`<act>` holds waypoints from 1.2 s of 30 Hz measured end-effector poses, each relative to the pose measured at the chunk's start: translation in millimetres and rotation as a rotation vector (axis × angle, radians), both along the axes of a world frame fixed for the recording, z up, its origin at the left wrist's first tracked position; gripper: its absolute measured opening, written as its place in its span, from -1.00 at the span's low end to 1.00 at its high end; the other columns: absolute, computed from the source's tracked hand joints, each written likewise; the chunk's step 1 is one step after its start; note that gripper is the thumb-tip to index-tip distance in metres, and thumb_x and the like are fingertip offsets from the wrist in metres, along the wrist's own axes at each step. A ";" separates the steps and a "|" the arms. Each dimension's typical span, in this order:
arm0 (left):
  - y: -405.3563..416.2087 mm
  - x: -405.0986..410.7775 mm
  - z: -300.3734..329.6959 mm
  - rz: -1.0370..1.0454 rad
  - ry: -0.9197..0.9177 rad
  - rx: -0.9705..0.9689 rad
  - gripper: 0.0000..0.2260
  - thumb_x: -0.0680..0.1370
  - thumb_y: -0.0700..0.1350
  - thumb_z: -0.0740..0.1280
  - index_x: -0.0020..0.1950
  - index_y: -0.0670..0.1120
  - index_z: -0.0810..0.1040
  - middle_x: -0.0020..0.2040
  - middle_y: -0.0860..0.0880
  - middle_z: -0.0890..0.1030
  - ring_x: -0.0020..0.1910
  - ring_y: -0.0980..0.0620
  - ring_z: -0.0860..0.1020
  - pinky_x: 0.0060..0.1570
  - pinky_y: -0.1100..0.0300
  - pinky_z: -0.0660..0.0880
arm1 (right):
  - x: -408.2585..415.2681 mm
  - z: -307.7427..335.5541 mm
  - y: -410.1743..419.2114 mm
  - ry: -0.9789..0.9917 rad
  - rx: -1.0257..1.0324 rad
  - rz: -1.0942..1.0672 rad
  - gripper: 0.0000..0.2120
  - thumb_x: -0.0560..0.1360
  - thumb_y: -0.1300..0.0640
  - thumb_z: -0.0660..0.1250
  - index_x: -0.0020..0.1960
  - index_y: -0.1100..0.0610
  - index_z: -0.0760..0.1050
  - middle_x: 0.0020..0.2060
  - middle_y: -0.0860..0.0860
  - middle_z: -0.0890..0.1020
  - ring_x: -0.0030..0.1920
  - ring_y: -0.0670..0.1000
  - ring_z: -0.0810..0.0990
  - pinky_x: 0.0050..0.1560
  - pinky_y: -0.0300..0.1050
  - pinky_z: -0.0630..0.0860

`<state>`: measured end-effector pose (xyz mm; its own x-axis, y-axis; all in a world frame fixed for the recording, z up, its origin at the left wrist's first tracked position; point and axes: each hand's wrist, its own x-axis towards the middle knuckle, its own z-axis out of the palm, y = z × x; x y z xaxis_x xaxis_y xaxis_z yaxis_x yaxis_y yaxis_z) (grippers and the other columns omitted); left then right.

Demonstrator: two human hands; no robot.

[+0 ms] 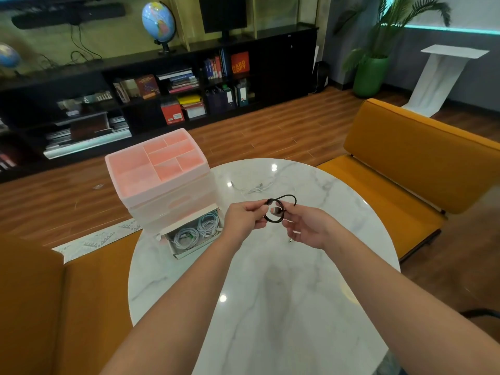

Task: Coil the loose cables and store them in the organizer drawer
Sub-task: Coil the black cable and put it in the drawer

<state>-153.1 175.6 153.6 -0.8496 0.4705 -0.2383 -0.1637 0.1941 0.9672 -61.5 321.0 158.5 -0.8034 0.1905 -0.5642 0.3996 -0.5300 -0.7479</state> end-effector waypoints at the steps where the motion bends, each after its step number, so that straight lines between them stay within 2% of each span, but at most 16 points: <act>1: 1.2 -0.3 -1.0 0.015 0.006 -0.004 -0.77 0.55 -0.25 0.39 0.20 -0.18 0.63 -0.21 -0.11 0.61 -0.31 0.06 0.58 -0.17 0.29 0.62 | -0.5 1.8 -0.6 0.010 -0.017 0.023 -0.85 0.56 0.07 0.32 0.09 0.05 0.59 -0.08 0.00 0.68 -0.29 -0.06 0.48 -0.29 -0.23 0.41; 4: 4.7 -1.4 -4.7 0.061 0.011 -0.011 -0.79 0.54 -0.24 0.40 0.17 -0.17 0.66 -0.20 -0.11 0.63 -0.33 0.08 0.59 -0.17 0.27 0.62 | -2.7 5.2 -3.9 0.051 -0.070 0.040 -0.88 0.51 0.10 0.37 0.02 0.12 0.56 -0.21 0.03 0.62 -0.34 -0.04 0.47 -0.30 -0.20 0.47; 7: 8.3 -1.7 -4.8 0.111 -0.021 0.034 -0.80 0.55 -0.24 0.39 0.16 -0.17 0.65 -0.17 -0.14 0.64 -0.29 0.06 0.60 -0.19 0.29 0.61 | -5.2 2.5 -4.1 0.119 -0.073 0.014 -0.92 0.51 0.28 0.38 0.00 0.23 0.58 -0.14 0.10 0.63 -0.27 -0.02 0.54 -0.19 -0.22 0.60; 10: 10.4 -3.1 -2.9 0.167 -0.052 0.072 -0.80 0.55 -0.25 0.39 0.17 -0.18 0.64 -0.10 -0.15 0.65 -0.24 0.02 0.59 -0.20 0.31 0.62 | -5.0 1.4 -1.9 0.129 -0.002 0.030 -0.80 0.48 0.37 0.38 0.10 0.29 0.54 -0.12 0.15 0.60 -0.23 0.06 0.59 -0.11 -0.13 0.63; 14: 12.0 -8.2 -0.3 0.248 -0.070 0.103 -0.80 0.55 -0.24 0.38 0.18 -0.18 0.63 0.00 -0.14 0.66 -0.21 0.02 0.62 -0.18 0.30 0.62 | -2.8 -1.5 -0.8 0.061 0.143 0.075 -0.65 0.45 0.38 0.43 0.21 0.23 0.50 -0.13 0.16 0.67 -0.12 0.13 0.69 -0.05 -0.06 0.63; 18: 11.6 -17.1 0.7 0.292 -0.057 0.108 -0.81 0.56 -0.23 0.38 0.16 -0.19 0.65 -0.12 -0.07 0.64 -0.22 0.03 0.60 -0.16 0.28 0.63 | 2.8 -4.9 0.3 0.040 0.212 0.162 -0.71 0.48 0.36 0.39 0.19 0.21 0.58 -0.14 0.10 0.68 -0.04 0.13 0.71 -0.06 -0.13 0.61; 24: 16.8 -18.7 5.5 0.317 -0.068 0.100 -0.84 0.56 -0.21 0.38 0.13 -0.13 0.66 -0.13 -0.02 0.65 -0.20 0.04 0.62 -0.09 0.24 0.62 | 3.6 -3.7 1.4 0.015 0.326 0.275 -0.72 0.51 0.36 0.33 0.15 0.11 0.60 -0.12 0.11 0.67 -0.03 0.09 0.71 0.16 -0.10 0.56; 26: 17.6 -15.0 6.0 0.266 -0.110 0.108 -0.84 0.57 -0.22 0.37 0.13 -0.13 0.64 -0.09 -0.05 0.65 -0.18 0.02 0.63 -0.14 0.28 0.62 | 0.6 -1.3 -1.2 -0.024 0.480 0.293 -0.70 0.46 0.28 0.40 0.15 0.05 0.61 -0.09 0.13 0.71 -0.09 0.01 0.67 0.08 -0.11 0.53; 28: 16.7 -13.6 4.4 0.208 -0.168 0.096 -0.84 0.56 -0.22 0.38 0.14 -0.13 0.63 -0.05 -0.08 0.66 -0.16 0.02 0.64 -0.14 0.28 0.62 | -2.1 -0.1 -3.1 -0.051 0.598 0.267 -0.65 0.42 0.22 0.45 0.18 -0.02 0.61 -0.06 0.11 0.71 -0.12 0.00 0.58 -0.10 -0.17 0.45; 30: 14.5 -14.9 2.4 0.177 -0.153 0.023 -0.84 0.54 -0.16 0.42 0.11 -0.12 0.64 -0.02 -0.06 0.68 -0.17 0.05 0.63 -0.07 0.27 0.58 | -4.1 -1.7 -2.9 -0.021 0.582 0.180 -0.63 0.44 0.26 0.43 0.21 0.03 0.60 -0.12 0.11 0.68 -0.18 0.01 0.55 -0.19 -0.21 0.42; 33: 11.9 -19.0 -0.1 0.135 -0.095 -0.056 -0.78 0.49 -0.09 0.47 0.10 -0.12 0.67 -0.06 -0.04 0.69 -0.18 0.08 0.59 -0.01 0.25 0.54 | -4.6 -5.9 -1.7 0.006 0.541 0.069 -0.70 0.46 0.34 0.38 0.17 0.19 0.60 -0.21 0.14 0.62 -0.25 0.05 0.56 -0.21 -0.23 0.49; 36: 9.0 -17.7 1.1 0.075 -0.105 -0.039 -0.82 0.51 -0.14 0.45 0.09 -0.15 0.65 -0.09 -0.04 0.67 -0.16 0.11 0.60 -0.09 0.36 0.58 | -6.4 -12.2 -2.4 0.002 0.519 -0.005 -0.78 0.45 0.35 0.40 0.09 0.30 0.62 -0.22 0.14 0.62 -0.27 0.05 0.57 -0.14 -0.23 0.56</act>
<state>-170.8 184.6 154.7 -0.8513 0.3955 -0.3448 -0.2791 0.2151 0.9359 -67.9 318.7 146.4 -0.8029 0.4484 -0.3927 0.3959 -0.0913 -0.9137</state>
